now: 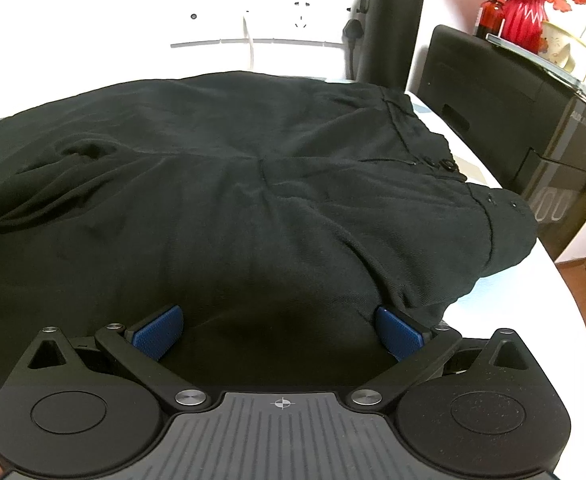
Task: Fold clothes
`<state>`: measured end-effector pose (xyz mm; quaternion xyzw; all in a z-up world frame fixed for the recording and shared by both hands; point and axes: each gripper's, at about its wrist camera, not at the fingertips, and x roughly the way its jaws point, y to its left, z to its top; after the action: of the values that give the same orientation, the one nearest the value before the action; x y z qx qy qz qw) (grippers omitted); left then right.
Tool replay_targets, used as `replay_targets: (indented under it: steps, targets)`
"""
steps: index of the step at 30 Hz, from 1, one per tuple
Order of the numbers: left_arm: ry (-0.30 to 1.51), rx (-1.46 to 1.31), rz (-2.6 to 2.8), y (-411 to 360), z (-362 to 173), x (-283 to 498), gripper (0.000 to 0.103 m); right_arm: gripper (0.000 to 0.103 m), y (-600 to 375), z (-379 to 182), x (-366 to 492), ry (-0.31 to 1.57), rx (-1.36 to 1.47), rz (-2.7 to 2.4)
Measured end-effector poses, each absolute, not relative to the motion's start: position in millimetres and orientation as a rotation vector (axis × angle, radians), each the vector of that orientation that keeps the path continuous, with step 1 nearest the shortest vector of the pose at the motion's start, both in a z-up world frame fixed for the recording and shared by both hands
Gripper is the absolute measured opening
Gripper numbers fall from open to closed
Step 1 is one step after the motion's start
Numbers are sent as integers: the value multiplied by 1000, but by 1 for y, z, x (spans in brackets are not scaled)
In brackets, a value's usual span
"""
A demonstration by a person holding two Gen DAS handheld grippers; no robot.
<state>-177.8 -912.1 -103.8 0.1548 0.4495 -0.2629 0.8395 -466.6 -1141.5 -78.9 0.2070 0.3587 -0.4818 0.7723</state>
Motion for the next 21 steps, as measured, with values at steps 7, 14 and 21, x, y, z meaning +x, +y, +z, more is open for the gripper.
replay_targets:
  steps: [7,14,21]
  targets:
    - [948,332,-562,-913,-104,-177,103,102,-1143,-79,-466,787,453,-1042]
    - [937,327,-558,-911,-105,-180,103,102,-1145,-77,-464,798,462,-1034]
    - [959,335,-549,-914,-103,-176,103,102,-1144,-78,-465,793,461,-1033]
